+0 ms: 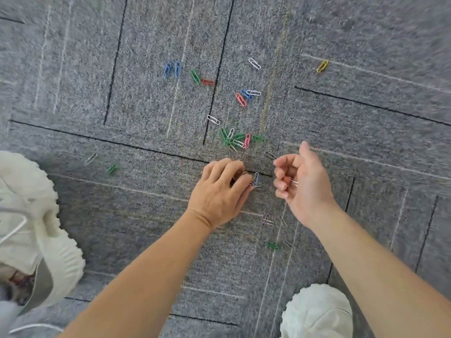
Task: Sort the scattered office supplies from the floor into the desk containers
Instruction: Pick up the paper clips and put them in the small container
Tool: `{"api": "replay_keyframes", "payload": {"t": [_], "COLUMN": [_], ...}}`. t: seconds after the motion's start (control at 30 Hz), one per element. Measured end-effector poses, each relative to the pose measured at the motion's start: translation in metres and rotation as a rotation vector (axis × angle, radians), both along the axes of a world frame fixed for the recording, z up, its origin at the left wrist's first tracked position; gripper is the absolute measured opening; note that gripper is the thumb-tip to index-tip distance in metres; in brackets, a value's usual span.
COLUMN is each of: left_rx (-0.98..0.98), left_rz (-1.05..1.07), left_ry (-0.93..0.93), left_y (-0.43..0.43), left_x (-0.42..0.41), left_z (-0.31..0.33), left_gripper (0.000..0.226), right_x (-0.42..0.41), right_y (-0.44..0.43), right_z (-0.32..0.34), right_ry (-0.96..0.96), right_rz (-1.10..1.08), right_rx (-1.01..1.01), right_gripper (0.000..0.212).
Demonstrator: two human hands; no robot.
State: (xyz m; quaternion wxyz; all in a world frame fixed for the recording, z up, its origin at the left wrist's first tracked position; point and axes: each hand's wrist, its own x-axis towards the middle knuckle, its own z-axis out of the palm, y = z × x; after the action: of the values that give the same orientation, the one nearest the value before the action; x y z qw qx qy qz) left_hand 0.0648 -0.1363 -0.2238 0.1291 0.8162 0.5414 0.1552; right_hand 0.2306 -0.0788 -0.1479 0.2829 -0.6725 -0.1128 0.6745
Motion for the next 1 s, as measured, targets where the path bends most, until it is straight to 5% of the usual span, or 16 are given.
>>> {"api": "replay_keyframes", "payload": {"t": [0.27,0.37,0.5,0.63,0.77,0.87,1.0], "left_rx": [0.078,-0.033,-0.263,-0.623,-0.868,-0.953,-1.013], "left_rz": [-0.150,-0.104,0.194,0.682,1.240,1.359,1.431], "left_ry": [0.013,-0.057,-0.209,-0.687,-1.169,-1.365,-1.383], "left_y": [0.043,0.063,0.078,0.087,0.089,0.087,0.088], "left_x": [0.003,0.008,0.014,0.015,0.015,0.011,0.003], "left_z": [0.007,0.018,0.033,0.053,0.067,0.071,0.072], "left_gripper": [0.032,0.034,0.041,0.042,0.023,0.019,0.019], "right_x": [0.003,0.005,0.006,0.007,0.010,0.011,0.007], "right_y": [-0.004,-0.003,-0.002,0.003,0.004,0.000,-0.002], "right_z": [0.005,0.007,0.009,0.016,0.015,0.011,0.008], "right_ry": [-0.106,-0.206,-0.156,-0.063,-0.137,-0.290,-0.330], "right_rz": [-0.097,-0.025,-0.062,-0.089,0.136,0.290,0.398], "right_rx": [-0.083,-0.069,-0.074,-0.036,-0.082,-0.089,-0.023], "right_gripper": [0.053,0.054,0.049,0.023,0.027,0.029,0.023]}}
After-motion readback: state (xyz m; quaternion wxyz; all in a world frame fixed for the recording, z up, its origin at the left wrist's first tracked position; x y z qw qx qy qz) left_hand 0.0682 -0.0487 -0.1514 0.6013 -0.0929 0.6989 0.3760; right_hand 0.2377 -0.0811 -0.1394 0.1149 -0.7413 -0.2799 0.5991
